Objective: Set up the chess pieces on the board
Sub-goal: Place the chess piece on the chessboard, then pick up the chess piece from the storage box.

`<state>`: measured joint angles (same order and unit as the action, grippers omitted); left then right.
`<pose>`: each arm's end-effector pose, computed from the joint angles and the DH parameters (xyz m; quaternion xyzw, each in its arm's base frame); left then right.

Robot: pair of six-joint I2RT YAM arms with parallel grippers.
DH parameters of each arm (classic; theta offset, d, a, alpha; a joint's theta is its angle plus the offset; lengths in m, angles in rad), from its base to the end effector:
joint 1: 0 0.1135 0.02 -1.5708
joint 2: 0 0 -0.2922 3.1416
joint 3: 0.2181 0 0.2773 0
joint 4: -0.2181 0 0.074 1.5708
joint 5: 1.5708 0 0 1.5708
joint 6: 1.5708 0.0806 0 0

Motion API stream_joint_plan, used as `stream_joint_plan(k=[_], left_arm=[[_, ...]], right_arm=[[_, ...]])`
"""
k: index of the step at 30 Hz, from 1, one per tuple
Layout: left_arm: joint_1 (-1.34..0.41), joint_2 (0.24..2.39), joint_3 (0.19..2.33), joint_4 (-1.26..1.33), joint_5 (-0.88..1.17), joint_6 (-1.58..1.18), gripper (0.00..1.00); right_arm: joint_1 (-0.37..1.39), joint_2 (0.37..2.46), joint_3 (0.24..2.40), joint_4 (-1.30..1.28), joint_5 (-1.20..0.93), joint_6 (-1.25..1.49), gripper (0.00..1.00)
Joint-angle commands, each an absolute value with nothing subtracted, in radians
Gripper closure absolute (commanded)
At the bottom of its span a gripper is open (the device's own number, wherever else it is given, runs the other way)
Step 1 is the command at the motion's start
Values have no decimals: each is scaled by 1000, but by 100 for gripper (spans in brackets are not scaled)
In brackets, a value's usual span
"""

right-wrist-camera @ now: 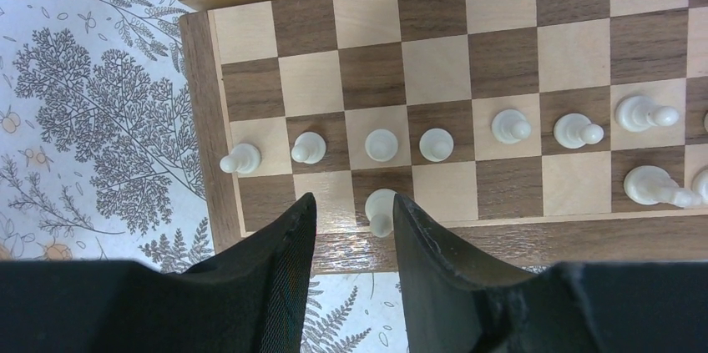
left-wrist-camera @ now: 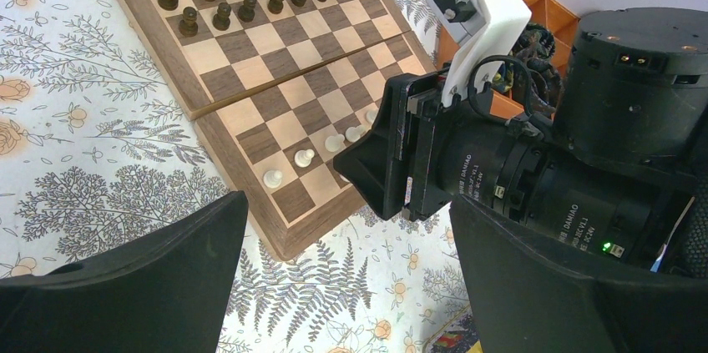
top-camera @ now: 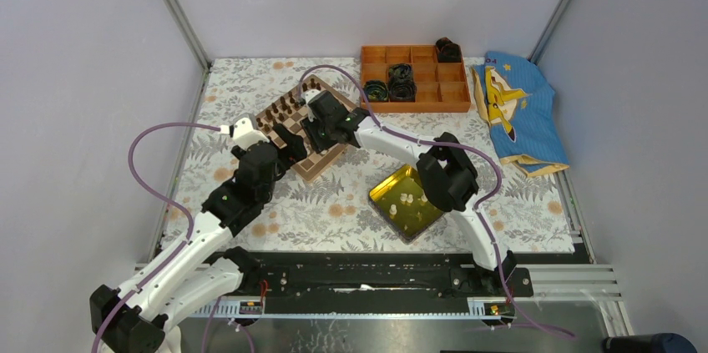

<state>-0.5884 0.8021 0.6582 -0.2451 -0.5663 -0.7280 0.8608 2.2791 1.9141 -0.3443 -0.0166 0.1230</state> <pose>0.2110 -0.0888 0.2902 -0.2109 0.7846 -0.1437 0.5651 0.3912 0.4572 0.1941 -0.3309 0.8462 0.2038 0.3645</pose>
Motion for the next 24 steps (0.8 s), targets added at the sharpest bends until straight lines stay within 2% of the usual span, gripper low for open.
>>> stream_joint_plan(k=[1, 8, 15, 19, 24], left_arm=[[-594, 800, 647, -223, -584, -729, 1], [-594, 808, 650, -223, -584, -729, 1], [-595, 806, 653, -224, -585, -727, 1], [-597, 807, 652, -224, -586, -726, 1], [-600, 809, 651, -224, -588, -727, 1]], right_arm=[[849, 2202, 1902, -293, 22, 97, 54], [848, 2042, 1755, -240, 99, 79, 53], [848, 1793, 1475, -147, 221, 85, 52], [849, 1630, 1256, -63, 291, 113, 37], [849, 1465, 1040, -9, 312, 153, 31]])
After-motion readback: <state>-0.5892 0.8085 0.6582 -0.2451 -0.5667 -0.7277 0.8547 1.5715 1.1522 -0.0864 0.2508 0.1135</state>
